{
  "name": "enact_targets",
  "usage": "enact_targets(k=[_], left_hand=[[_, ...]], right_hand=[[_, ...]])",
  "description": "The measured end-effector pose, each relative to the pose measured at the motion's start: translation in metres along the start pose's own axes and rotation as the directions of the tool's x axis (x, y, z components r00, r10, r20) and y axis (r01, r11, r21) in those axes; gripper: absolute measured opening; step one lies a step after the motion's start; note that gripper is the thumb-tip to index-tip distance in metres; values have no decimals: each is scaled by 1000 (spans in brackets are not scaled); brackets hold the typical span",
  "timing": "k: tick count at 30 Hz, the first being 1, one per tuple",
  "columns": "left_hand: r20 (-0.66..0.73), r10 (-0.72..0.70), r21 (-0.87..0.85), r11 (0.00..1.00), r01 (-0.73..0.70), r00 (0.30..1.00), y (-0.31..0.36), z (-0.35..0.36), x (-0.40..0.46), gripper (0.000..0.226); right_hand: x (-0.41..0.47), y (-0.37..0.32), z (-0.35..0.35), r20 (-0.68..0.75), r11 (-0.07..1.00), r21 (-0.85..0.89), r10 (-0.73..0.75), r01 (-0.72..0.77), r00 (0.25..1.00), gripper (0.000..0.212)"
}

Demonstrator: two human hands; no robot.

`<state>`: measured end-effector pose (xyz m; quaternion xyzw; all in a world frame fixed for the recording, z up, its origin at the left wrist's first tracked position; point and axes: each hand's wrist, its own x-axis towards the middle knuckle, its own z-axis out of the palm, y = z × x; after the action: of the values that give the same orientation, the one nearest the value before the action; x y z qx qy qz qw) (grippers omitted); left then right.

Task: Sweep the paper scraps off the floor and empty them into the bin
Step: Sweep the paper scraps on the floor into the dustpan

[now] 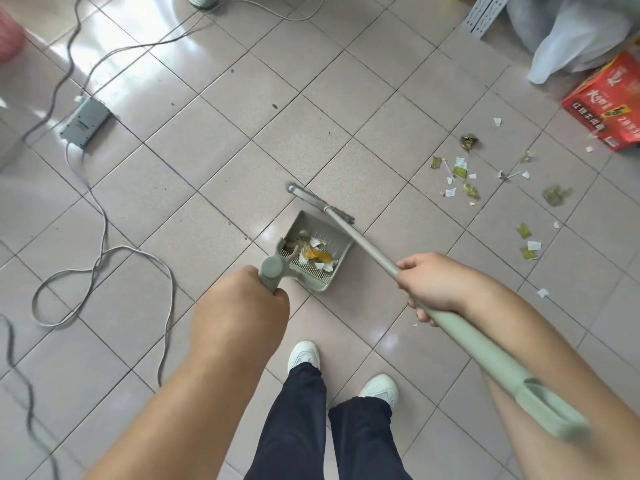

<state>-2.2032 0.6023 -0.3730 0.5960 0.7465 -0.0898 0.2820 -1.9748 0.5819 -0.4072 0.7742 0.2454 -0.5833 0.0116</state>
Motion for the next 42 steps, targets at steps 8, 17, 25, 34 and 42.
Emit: enact_targets(k=[8, 17, 25, 34, 42], left_hand=[[4, 2, 15, 1000, -2, 1000, -1, 0, 0, 16], [8, 21, 14, 1000, -21, 1000, -15, 3, -9, 17], [39, 21, 38, 999, -22, 999, -35, 11, -43, 17], [103, 138, 107, 983, -149, 985, -15, 22, -59, 19], [142, 326, 174, 922, -347, 935, 30, 34, -67, 15]], right_hand=[[29, -6, 53, 58, 980, -199, 15, -3, 998, 24], [-31, 37, -1, 69, 998, 24, 52, -54, 996, 25], [-35, 58, 1, -69, 979, 203, 44, -29, 997, 26], [-29, 99, -2, -139, 932, 341, 182, -125, 974, 13], [-32, 175, -12, -224, 880, 439, 302, -182, 927, 15]])
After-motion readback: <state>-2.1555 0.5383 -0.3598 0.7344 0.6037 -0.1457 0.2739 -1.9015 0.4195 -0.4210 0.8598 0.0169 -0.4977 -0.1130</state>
